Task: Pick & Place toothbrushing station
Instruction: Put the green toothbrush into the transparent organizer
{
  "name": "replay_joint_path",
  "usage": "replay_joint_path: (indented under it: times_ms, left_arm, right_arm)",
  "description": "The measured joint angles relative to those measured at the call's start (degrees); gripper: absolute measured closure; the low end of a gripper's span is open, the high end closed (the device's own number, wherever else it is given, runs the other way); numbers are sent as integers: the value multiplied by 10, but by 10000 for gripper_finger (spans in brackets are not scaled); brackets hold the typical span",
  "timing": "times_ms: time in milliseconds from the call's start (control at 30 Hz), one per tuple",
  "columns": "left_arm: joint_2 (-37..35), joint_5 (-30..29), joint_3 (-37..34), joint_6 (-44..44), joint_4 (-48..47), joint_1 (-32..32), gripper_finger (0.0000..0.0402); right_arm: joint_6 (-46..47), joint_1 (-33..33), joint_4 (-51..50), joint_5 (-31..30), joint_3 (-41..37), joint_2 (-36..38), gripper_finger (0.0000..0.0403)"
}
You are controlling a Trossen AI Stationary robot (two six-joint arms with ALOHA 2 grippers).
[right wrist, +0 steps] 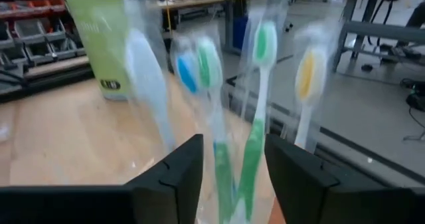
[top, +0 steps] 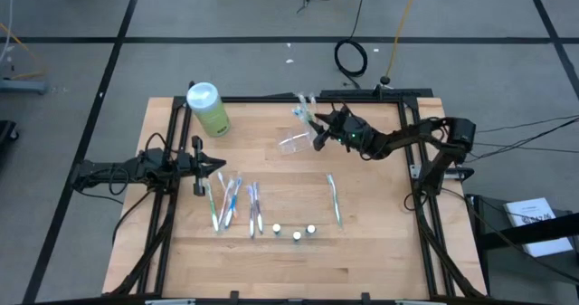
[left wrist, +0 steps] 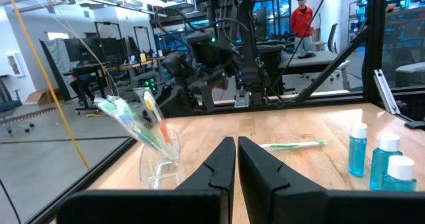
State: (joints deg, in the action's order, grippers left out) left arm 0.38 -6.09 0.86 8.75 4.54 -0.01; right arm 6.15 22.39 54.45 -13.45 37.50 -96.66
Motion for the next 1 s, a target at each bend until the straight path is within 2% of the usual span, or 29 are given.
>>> replay_joint_path:
  times_ms: [333, 467, 633, 733, 1000]
  left_arm:
    - [0, 0, 0, 0, 0, 0, 376]
    - [0, 0, 0, 0, 0, 0, 376]
    - [0, 0, 0, 0, 0, 0, 376]
    - [0, 0, 0, 0, 0, 0, 376]
    - [0, 0, 0, 0, 0, 0, 376]
  right_arm:
    - [-1, 0, -47, 0, 1, 55, 222]
    - [-38, 0, -45, 2, 1, 60, 216]
    - [-52, 9, -11, 8, 7, 62, 223]
    - [-52, 14, -30, 31, 23, 62, 229]
    - [-100, 24, -76, 33, 80, 62, 232]
